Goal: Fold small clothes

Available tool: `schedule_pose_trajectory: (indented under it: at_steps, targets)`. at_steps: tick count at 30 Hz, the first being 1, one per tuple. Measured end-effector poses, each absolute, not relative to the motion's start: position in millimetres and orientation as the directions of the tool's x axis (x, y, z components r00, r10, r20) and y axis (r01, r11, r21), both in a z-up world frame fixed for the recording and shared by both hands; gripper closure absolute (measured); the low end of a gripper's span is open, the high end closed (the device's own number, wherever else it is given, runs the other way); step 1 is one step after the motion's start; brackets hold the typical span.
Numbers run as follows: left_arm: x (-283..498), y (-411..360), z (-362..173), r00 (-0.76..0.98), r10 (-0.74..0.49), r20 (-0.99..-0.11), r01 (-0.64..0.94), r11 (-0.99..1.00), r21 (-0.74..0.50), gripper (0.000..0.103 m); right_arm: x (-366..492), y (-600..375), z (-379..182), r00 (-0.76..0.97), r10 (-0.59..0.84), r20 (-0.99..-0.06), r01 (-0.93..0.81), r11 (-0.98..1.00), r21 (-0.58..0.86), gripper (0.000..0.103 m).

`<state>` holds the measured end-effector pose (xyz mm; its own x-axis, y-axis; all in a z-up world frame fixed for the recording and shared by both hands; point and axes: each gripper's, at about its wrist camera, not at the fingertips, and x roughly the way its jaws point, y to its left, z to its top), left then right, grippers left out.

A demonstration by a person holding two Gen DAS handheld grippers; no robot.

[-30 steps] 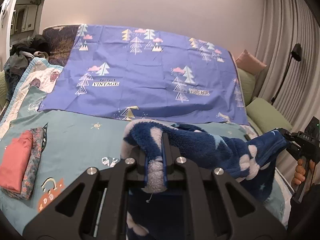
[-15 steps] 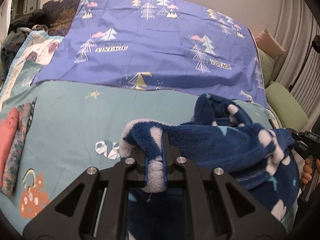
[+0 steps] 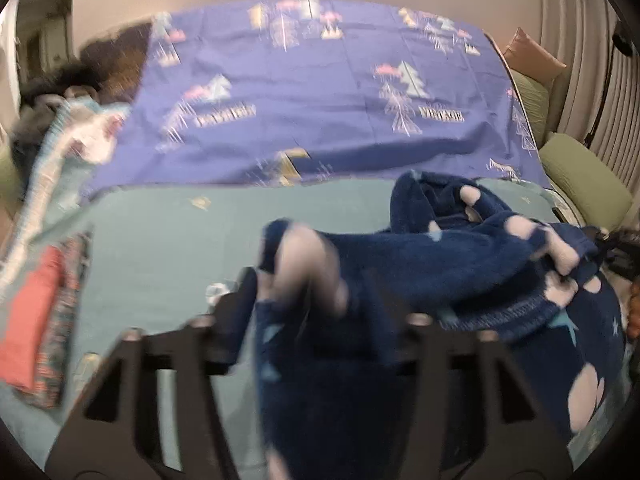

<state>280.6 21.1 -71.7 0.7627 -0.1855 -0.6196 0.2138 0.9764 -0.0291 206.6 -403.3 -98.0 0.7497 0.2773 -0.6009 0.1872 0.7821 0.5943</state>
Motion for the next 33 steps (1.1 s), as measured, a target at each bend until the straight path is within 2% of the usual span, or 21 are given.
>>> schedule_pose_trajectory:
  at_steps: [1, 3, 6, 9, 11, 16, 21, 22, 23, 24, 25, 26, 29, 33]
  targets:
    - [270, 24, -66, 0.773, -0.190, -0.606, 0.225, 0.974, -0.018, 0.042, 190, -406, -90, 0.766, 0.260, -0.589, 0.183, 0.789, 0.586, 0.045]
    - [247, 35, -59, 0.774, -0.206, -0.599, 0.249, 0.968, -0.010, 0.037, 162, -410, -80, 0.776, 0.245, -0.581, 0.170, 0.807, 0.566, 0.041]
    - [209, 63, -63, 0.738, -0.251, -0.627, 0.260, 0.962, -0.080, 0.031, 112, -417, -84, 0.761, 0.250, -0.599, 0.175, 0.810, 0.560, 0.035]
    - [178, 84, -82, 0.662, -0.302, -0.686, 0.263, 0.951, -0.164, 0.031, 65, -417, -110, 0.714, 0.291, -0.636, 0.203, 0.784, 0.587, 0.034]
    - [161, 96, -100, 0.592, -0.364, -0.719, 0.252, 0.931, -0.265, 0.030, 44, -410, -128, 0.684, 0.347, -0.642, 0.205, 0.753, 0.625, 0.034]
    - [156, 89, -138, 0.459, -0.451, -0.766, 0.217, 0.892, -0.396, 0.029, 48, -399, -158, 0.663, 0.497, -0.560, 0.182, 0.618, 0.765, 0.029]
    - [180, 75, -148, 0.495, -0.498, -0.712, 0.188, 0.861, -0.472, 0.030, 82, -400, -164, 0.714, 0.492, -0.497, 0.193, 0.545, 0.816, 0.021]
    - [186, 75, -150, 0.502, -0.506, -0.701, 0.160, 0.851, -0.499, 0.041, 88, -399, -164, 0.719, 0.482, -0.501, 0.207, 0.540, 0.816, 0.023]
    - [192, 75, -151, 0.505, -0.516, -0.692, 0.136, 0.839, -0.527, 0.050, 93, -398, -164, 0.722, 0.468, -0.510, 0.222, 0.541, 0.811, 0.031]
    - [198, 77, -154, 0.487, -0.547, -0.681, 0.118, 0.814, -0.569, 0.063, 98, -396, -164, 0.717, 0.462, -0.521, 0.232, 0.547, 0.804, 0.079]
    - [200, 79, -156, 0.475, -0.572, -0.669, 0.097, 0.789, -0.607, 0.068, 102, -394, -165, 0.700, 0.484, -0.525, 0.233, 0.540, 0.809, 0.089]
    - [200, 80, -154, 0.476, -0.580, -0.661, 0.082, 0.778, -0.623, 0.070, 100, -393, -162, 0.708, 0.466, -0.531, 0.250, 0.538, 0.805, 0.089]
    - [184, 72, -129, 0.530, -0.520, -0.670, 0.140, 0.833, -0.535, 0.075, 86, -384, -140, 0.718, 0.433, -0.545, 0.222, 0.599, 0.769, 0.091]
    - [150, 83, -95, 0.565, -0.532, -0.631, 0.222, 0.834, -0.505, 0.076, 56, -378, -117, 0.716, 0.461, -0.524, 0.173, 0.610, 0.773, 0.091]
